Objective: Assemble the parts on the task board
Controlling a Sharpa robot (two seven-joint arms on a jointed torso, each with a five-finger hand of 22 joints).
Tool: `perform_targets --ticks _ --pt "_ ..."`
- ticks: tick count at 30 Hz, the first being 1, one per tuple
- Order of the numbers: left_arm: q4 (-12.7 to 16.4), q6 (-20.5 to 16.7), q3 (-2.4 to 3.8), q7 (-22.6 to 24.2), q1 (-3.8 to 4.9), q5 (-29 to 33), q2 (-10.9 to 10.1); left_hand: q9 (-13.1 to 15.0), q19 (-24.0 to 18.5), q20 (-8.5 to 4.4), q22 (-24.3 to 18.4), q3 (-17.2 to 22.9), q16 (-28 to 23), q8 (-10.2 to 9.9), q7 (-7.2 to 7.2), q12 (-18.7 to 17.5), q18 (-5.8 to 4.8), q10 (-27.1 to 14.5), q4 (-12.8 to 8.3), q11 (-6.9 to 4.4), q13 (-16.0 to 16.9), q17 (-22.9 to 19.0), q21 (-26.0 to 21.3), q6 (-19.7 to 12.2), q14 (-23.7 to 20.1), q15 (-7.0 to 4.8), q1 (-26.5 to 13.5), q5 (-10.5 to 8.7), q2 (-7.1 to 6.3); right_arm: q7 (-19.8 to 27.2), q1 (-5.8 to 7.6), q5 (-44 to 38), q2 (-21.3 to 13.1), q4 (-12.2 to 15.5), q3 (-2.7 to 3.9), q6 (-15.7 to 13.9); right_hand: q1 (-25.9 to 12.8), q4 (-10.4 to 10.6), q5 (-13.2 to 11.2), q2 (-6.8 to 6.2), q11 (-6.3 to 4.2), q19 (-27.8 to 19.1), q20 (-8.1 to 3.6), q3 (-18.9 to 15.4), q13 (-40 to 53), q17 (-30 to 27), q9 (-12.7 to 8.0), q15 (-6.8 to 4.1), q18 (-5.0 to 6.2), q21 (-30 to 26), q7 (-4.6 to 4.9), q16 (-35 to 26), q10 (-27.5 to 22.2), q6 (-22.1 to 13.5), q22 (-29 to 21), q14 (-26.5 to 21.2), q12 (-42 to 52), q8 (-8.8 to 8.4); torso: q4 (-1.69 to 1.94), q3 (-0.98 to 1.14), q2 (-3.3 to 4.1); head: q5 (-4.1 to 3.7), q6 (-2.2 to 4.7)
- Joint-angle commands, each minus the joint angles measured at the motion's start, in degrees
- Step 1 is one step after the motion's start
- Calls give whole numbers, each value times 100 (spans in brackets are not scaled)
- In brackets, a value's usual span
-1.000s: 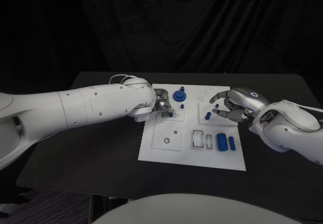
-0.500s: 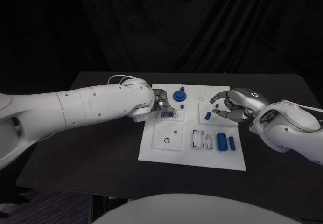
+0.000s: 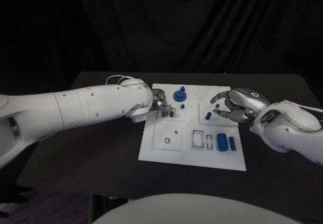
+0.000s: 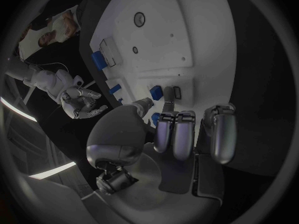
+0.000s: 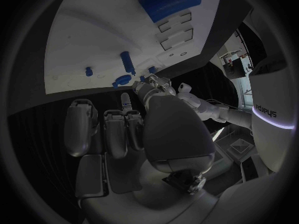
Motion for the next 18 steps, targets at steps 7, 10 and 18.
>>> perform_targets --ticks 7,10,18 --pt "437 -1125 4 1068 32 -297 -329 408 461 -86 1355 -257 15 368 -82 20 38 595 -34 -95 1506 1510 216 -62 615 -98 555 299 -88 -70 -5 -3 -56 32 3 -40 46 -6 16 17 7 -29 20 21 778 1041 -8 5 60 -12 13 -22 27 28 1066 432 -35 -20 3 -1 -1 -5 -1" --pt "585 -1420 4 1302 135 -666 -490 481 505 -127 1396 -207 15 444 -139 20 7 595 -335 -150 1506 1510 367 -90 615 -145 1071 860 -207 -65 -5 -3 -85 41 3 -61 44 -6 15 15 7 -27 20 21 782 1052 -9 5 59 -9 14 -13 31 28 1067 436 -32 -20 4 0 2 -32 -1" --pt "471 -1476 3 1777 359 -997 -695 457 558 -148 1451 -113 15 442 -158 20 -35 595 -508 -166 1506 1510 564 -98 615 -157 1448 850 -255 -47 -4 -3 -111 44 3 -120 40 -6 15 12 7 -22 21 19 788 1054 -11 6 57 0 14 -12 36 28 1070 437 -28 -21 -1 6 0 6 -1"
